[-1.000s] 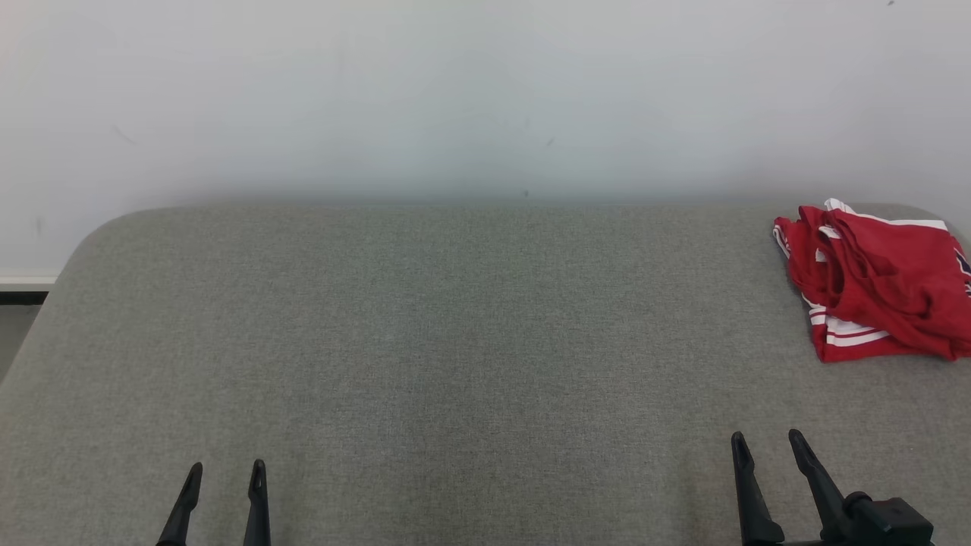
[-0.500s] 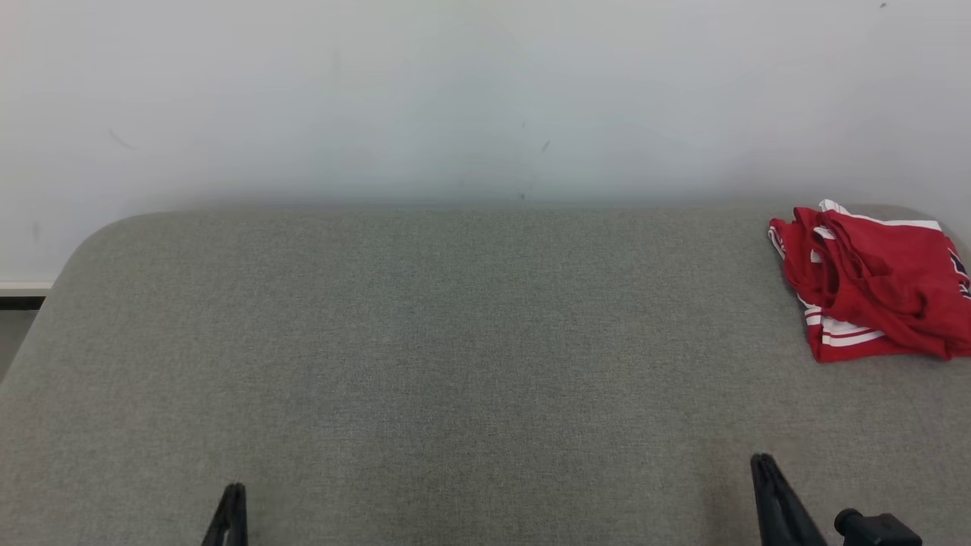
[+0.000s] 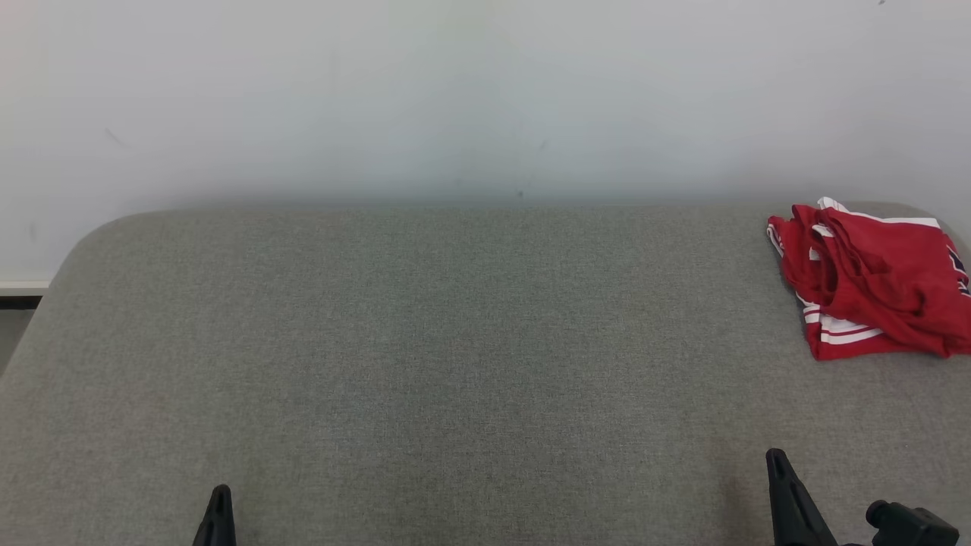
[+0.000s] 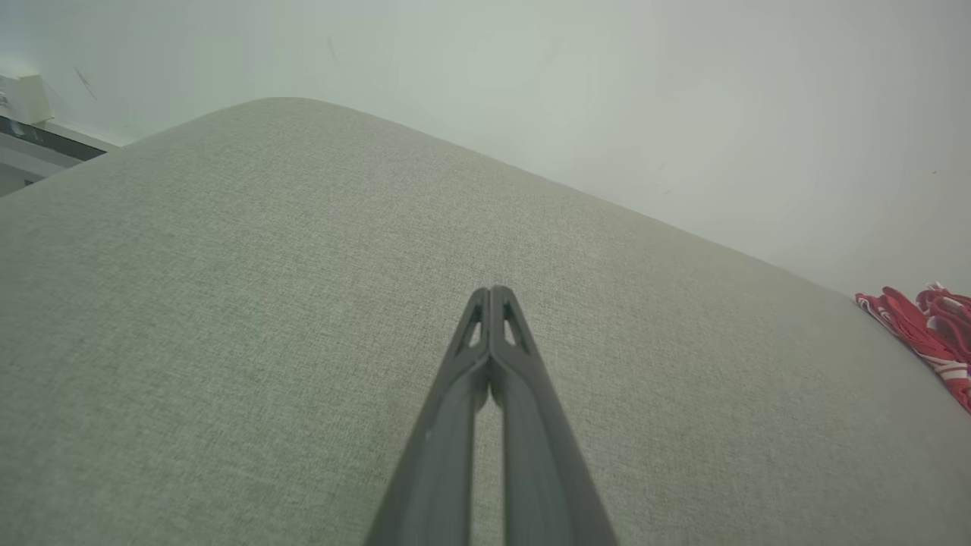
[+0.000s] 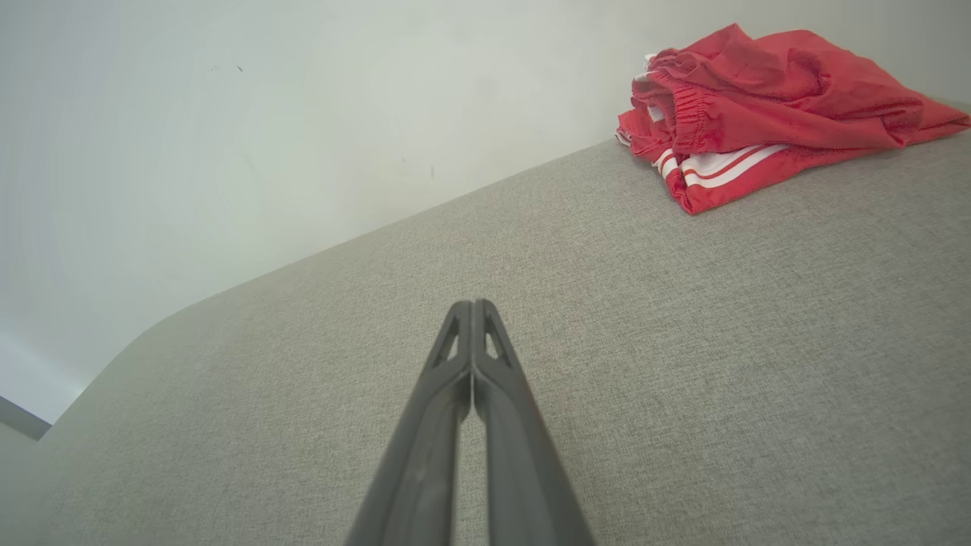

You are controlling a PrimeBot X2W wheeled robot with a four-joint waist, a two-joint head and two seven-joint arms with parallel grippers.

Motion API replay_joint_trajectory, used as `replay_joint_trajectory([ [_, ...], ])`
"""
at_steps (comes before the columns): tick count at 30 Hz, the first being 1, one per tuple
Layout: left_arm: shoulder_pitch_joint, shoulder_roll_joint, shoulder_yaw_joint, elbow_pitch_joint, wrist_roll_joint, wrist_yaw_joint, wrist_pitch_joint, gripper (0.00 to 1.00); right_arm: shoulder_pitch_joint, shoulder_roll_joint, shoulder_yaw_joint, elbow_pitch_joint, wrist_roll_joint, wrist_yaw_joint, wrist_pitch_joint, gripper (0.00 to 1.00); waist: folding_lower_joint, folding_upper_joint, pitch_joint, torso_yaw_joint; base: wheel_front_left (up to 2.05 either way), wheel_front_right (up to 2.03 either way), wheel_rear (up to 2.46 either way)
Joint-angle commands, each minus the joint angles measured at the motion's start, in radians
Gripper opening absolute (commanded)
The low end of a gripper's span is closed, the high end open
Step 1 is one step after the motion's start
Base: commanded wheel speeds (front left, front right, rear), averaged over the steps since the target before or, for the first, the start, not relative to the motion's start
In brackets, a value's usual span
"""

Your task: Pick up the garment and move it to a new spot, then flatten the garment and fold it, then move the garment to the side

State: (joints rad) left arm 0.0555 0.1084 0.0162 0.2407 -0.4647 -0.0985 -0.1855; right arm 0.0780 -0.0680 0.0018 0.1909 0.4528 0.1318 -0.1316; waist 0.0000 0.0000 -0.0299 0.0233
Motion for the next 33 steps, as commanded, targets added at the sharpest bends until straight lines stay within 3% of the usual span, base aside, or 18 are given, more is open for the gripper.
replay_joint_trajectory([
  [1,-0.031,0.000,0.009,-0.014,-0.045,-0.006,0.009,0.00,-0.029,-0.001,-0.007,-0.011,0.045,0.000,0.006,0.00,0.0000,0.0000,0.000,0.000,0.00,0.00,0.00],
  [33,-0.089,-0.024,0.045,-0.009,-0.495,-0.017,0.127,0.00,-0.095,0.002,-0.046,0.014,0.504,-0.001,0.099,0.00,0.0000,0.0000,0.010,-0.007,0.00,0.00,0.00],
])
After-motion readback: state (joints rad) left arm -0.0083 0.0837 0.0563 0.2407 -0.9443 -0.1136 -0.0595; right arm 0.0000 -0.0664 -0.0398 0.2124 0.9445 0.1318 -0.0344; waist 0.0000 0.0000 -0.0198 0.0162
